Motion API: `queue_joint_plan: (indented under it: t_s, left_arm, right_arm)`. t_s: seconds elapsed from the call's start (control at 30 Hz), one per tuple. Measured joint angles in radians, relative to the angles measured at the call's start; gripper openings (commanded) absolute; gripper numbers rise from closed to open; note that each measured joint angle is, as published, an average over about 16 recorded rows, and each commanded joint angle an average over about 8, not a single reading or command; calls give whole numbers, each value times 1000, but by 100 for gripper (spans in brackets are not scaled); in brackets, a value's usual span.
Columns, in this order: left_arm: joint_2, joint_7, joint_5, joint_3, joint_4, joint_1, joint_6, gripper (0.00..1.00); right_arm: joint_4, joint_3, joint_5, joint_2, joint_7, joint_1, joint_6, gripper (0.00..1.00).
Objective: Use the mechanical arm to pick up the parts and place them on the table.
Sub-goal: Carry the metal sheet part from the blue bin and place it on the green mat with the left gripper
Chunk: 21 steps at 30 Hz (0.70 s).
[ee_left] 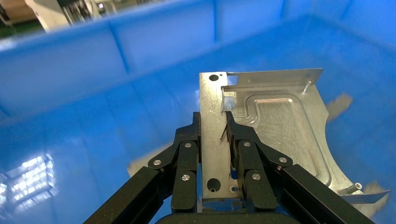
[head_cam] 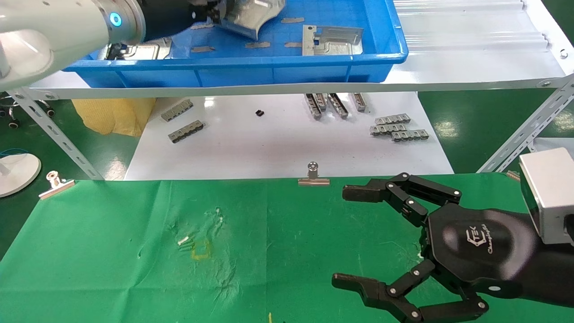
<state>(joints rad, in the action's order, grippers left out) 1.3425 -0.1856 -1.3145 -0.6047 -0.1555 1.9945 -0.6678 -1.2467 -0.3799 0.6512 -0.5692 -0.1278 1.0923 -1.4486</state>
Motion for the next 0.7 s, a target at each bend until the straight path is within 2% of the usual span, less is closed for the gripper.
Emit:
queue_joint_plan:
  t_s: [0.13,0.3,0.7]
  left_arm:
    - [-26,53,38,20,-13,4,-60,0]
    - [-81,147,91,50,-28,4,-200,0]
    - [-270,402,179,86,-61,-39,-701,0]
  right_arm:
    - [0,0,0,0,0,0,0,100]
    - [0,0,0,0,0,0,0,100]
    - [0,0,0,0,0,0,0,100]
